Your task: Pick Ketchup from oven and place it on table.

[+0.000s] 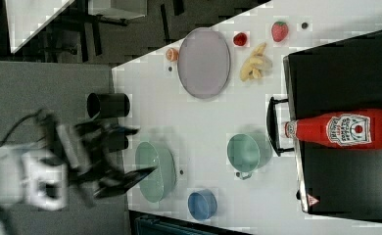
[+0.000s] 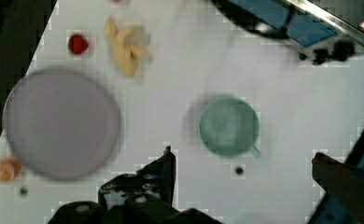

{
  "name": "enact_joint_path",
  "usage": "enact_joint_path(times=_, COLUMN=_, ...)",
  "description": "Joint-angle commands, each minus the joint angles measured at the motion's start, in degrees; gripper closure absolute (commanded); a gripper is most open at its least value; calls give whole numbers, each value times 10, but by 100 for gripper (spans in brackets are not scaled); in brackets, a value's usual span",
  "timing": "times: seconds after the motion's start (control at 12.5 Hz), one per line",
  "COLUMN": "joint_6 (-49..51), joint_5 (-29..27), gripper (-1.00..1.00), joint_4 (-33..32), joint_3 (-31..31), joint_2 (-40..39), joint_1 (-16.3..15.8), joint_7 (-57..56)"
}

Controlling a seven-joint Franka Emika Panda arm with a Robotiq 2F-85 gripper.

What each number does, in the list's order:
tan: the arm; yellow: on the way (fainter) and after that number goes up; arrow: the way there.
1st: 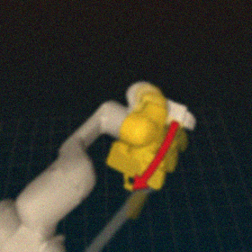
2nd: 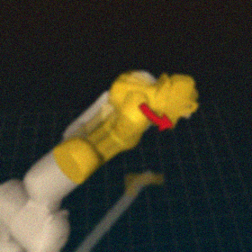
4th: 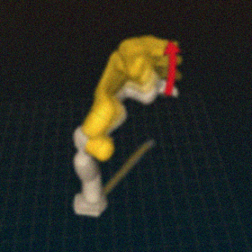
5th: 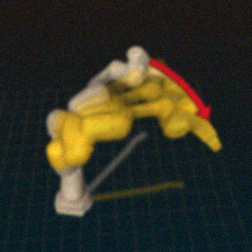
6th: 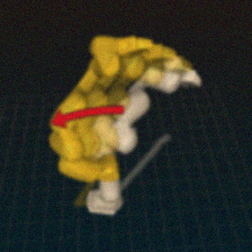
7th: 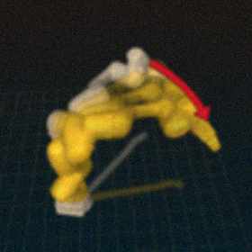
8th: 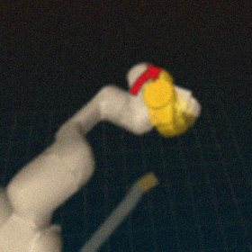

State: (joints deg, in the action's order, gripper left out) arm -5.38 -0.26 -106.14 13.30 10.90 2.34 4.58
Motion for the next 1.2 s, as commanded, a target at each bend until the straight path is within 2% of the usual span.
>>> enact_joint_path(times=0.08, joint_6=-41, joint_5=-5, gripper=-100, joint_4=-20, joint_3=69, joint_2=-23, joint_1=6, joint_7=-14)
enact_joint_path(times=0.48, joint_6=-174, joint_5=-5, gripper=-100, joint_4=-20, joint_3=154, joint_2=-107, joint_1=14, joint_7=-14)
enact_joint_path(times=0.72, joint_6=-253, joint_5=-6, gripper=-100, joint_4=-13, joint_3=207, joint_2=-186, joint_1=22, joint_7=-14)
enact_joint_path(times=1.2, joint_6=-313, joint_5=-33, gripper=-100, joint_4=-12, joint_3=227, joint_2=-265, joint_1=42, joint_7=-14)
